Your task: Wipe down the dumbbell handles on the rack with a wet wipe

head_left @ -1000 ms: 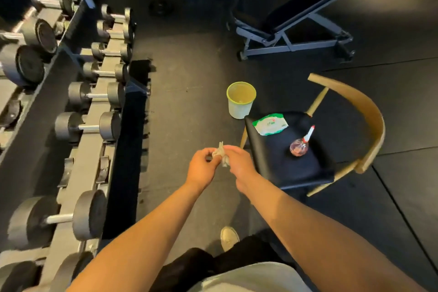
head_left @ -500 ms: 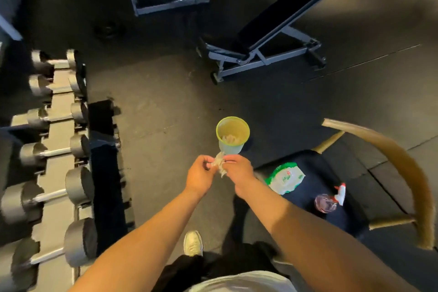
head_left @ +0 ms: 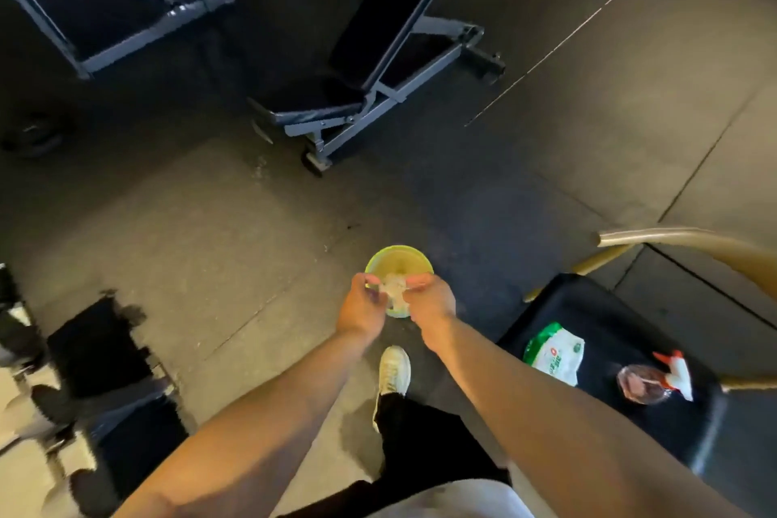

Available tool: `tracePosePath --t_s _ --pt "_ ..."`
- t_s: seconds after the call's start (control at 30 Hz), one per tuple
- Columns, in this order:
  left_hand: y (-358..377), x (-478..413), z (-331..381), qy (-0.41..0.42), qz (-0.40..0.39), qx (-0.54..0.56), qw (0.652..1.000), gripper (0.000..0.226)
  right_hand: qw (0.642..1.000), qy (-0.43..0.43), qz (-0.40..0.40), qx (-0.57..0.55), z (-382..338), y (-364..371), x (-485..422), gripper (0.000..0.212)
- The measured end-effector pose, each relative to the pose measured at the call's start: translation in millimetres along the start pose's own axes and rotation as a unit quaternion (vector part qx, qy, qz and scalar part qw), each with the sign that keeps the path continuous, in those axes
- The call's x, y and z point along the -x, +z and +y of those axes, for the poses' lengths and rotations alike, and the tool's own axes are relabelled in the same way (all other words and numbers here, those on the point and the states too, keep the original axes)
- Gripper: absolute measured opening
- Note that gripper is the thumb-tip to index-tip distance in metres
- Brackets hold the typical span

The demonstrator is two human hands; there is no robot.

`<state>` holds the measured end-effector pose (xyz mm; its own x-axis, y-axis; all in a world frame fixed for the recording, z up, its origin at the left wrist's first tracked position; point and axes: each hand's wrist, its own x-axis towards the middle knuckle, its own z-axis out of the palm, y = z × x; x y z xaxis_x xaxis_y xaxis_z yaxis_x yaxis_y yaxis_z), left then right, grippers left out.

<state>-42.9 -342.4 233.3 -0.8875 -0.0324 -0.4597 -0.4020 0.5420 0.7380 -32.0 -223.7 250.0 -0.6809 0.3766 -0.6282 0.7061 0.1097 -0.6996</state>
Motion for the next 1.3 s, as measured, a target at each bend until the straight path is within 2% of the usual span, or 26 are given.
tracePosePath --t_s 0.17,0.3,0.4,0.5,0.6,0.73,0.87,0.93,1.07,1.3 --pt "1.4 -91.1 16.6 0.001 -0.065 -0.058 0.996 0.015 0.997 0.054 0.041 0.046 -31.9 16.3 -70.5 0.025" --pt "7.2 -146.0 27.8 0.003 -0.113 -0.094 0.989 0.029 0.992 0.103 0.077 -0.001 -44.9 30.2 -115.3 0.029" --pt "16.6 -181.5 28.0 0.012 -0.156 -0.136 0.978 0.020 0.988 0.125 0.089 -0.014 -46.5 42.3 -145.4 0.028" --pt "25.7 -216.4 26.2 0.043 -0.238 -0.201 0.949 0.025 0.983 0.154 0.094 -0.027 -42.0 59.0 -171.5 0.029" --pt "34.4 -254.6 15.7 0.050 -0.314 -0.266 0.910 0.032 0.977 0.199 0.073 -0.022 -34.5 75.5 -195.6 0.039" --pt "39.4 -302.0 3.5 0.067 -0.393 -0.379 0.835 0.043 0.961 0.265 0.074 -0.013 -25.8 89.9 -211.5 0.048" --pt "38.1 -321.2 10.0 0.121 -0.420 -0.471 0.766 0.049 0.957 0.270 0.110 0.000 -28.0 98.9 -203.4 0.047" --pt "36.0 -315.8 23.5 0.186 -0.424 -0.529 0.712 0.054 0.952 0.271 0.141 0.015 -33.2 96.6 -190.3 0.046" --pt "39.0 -283.3 60.8 0.336 -0.422 -0.624 0.565 0.059 0.931 0.300 0.209 0.025 -45.6 79.1 -143.4 0.046" --pt "49.8 -167.1 105.6 0.488 -0.446 -0.635 0.399 0.063 0.870 0.372 0.321 -0.040 -37.2 47.4 -24.6 0.048"
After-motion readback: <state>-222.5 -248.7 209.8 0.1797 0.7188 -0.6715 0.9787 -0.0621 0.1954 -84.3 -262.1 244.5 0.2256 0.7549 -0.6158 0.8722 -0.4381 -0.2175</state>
